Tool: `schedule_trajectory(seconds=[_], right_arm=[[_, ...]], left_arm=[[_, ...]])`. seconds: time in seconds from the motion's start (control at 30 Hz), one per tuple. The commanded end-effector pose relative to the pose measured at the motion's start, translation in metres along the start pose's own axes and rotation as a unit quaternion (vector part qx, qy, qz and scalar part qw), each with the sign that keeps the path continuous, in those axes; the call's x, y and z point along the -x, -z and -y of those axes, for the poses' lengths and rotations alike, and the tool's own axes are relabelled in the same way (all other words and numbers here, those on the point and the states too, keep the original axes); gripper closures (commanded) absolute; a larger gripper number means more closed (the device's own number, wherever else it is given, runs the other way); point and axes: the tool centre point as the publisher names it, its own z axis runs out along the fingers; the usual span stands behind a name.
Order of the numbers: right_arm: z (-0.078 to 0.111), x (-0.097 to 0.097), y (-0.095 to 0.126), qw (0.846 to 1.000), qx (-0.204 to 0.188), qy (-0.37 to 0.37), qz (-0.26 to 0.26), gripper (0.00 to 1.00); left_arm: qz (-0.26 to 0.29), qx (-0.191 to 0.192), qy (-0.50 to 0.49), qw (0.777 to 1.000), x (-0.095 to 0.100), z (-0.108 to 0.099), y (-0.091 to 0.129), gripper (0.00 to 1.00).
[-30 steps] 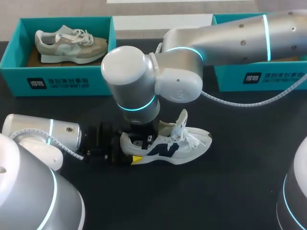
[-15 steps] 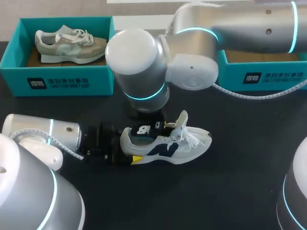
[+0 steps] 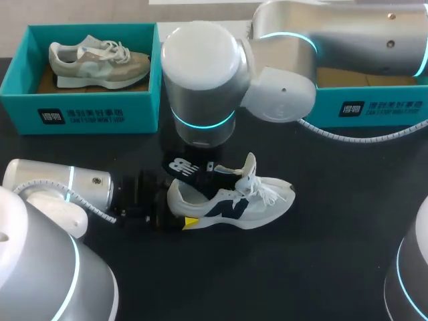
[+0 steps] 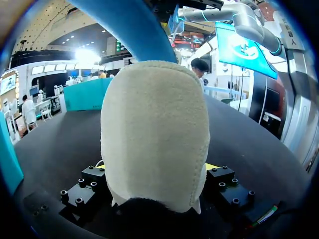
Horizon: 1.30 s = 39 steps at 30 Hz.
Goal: Take the shoe out of the shoebox, open the shoe tongue, remove and reinsert the insole, then place the shoe into the shoebox
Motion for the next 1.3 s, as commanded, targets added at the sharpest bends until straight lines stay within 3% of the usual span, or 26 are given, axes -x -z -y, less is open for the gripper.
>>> schedule_trajectory(seconds=[0.03, 0.2, 0.27, 0.3, 0.33, 0.4, 0.47, 0.73, 0.77, 0.9, 0.93, 1.0, 1.03, 1.13, 1.2, 1.27, 1.3], right_arm=[[-0.008, 0.002, 0.001, 1.000, 0.010, 0.007, -0.003, 1.00], [-0.012, 0.001, -0.005, 0.999, 0.017, 0.016, -0.034, 0.98], [-0.011, 0.000, -0.006, 0.999, 0.014, 0.010, -0.048, 0.45], [-0.011, 0.000, -0.005, 0.998, 0.017, 0.002, -0.056, 0.33], [-0.010, -0.001, -0.005, 0.997, 0.021, -0.002, -0.071, 0.29], [-0.008, 0.000, -0.005, 0.995, 0.029, -0.015, -0.093, 0.00], [-0.007, 0.001, -0.005, 0.993, 0.034, -0.020, -0.110, 0.00], [-0.007, 0.000, -0.006, 0.972, 0.123, -0.063, -0.191, 0.00], [-0.009, -0.002, -0.005, 0.969, 0.133, -0.066, -0.197, 0.07], [-0.016, -0.008, -0.004, 0.956, 0.174, -0.072, -0.224, 0.08], [-0.017, -0.009, -0.004, 0.952, 0.182, -0.075, -0.232, 0.11], [-0.018, -0.012, -0.004, 0.945, 0.199, -0.078, -0.246, 0.29], [-0.019, -0.014, -0.002, 0.945, 0.199, -0.074, -0.250, 0.32], [-0.022, -0.014, 0.001, 0.943, 0.203, -0.067, -0.256, 0.32], [-0.024, -0.013, 0.003, 0.943, 0.202, -0.062, -0.256, 0.27], [-0.026, -0.011, 0.005, 0.950, 0.183, -0.050, -0.249, 0.00], [-0.026, -0.011, 0.005, 0.950, 0.183, -0.050, -0.249, 0.00]], left_arm=[[0.000, 0.001, 0.000, 1.000, -0.001, -0.004, -0.002, 1.00], [0.000, 0.001, 0.000, 1.000, -0.001, -0.004, -0.002, 1.00], [0.000, 0.001, 0.000, 1.000, -0.001, -0.004, -0.002, 1.00], [0.000, 0.001, 0.000, 1.000, -0.001, -0.004, -0.002, 1.00], [0.000, 0.001, 0.000, 1.000, -0.001, -0.004, -0.002, 1.00], [0.000, 0.001, 0.000, 1.000, -0.001, -0.004, -0.002, 1.00], [0.000, 0.001, 0.000, 1.000, -0.001, -0.004, -0.002, 1.00], [0.000, 0.001, 0.000, 1.000, -0.001, -0.004, -0.002, 1.00], [0.000, 0.001, 0.000, 1.000, -0.001, -0.004, -0.002, 1.00], [0.000, 0.001, 0.000, 1.000, -0.001, -0.004, -0.002, 1.00], [0.000, 0.001, 0.000, 1.000, -0.001, -0.004, -0.002, 1.00], [0.000, 0.001, 0.000, 1.000, -0.001, -0.004, -0.002, 1.00], [0.000, 0.001, 0.000, 1.000, -0.001, -0.004, -0.002, 1.00], [0.000, 0.001, 0.000, 1.000, -0.001, -0.004, -0.002, 1.00], [0.000, 0.001, 0.000, 1.000, -0.001, -0.004, -0.002, 1.00], [0.000, 0.001, 0.000, 1.000, -0.001, -0.004, -0.002, 1.00], [0.000, 0.001, 0.000, 1.000, -0.001, -0.004, -0.002, 1.00]])
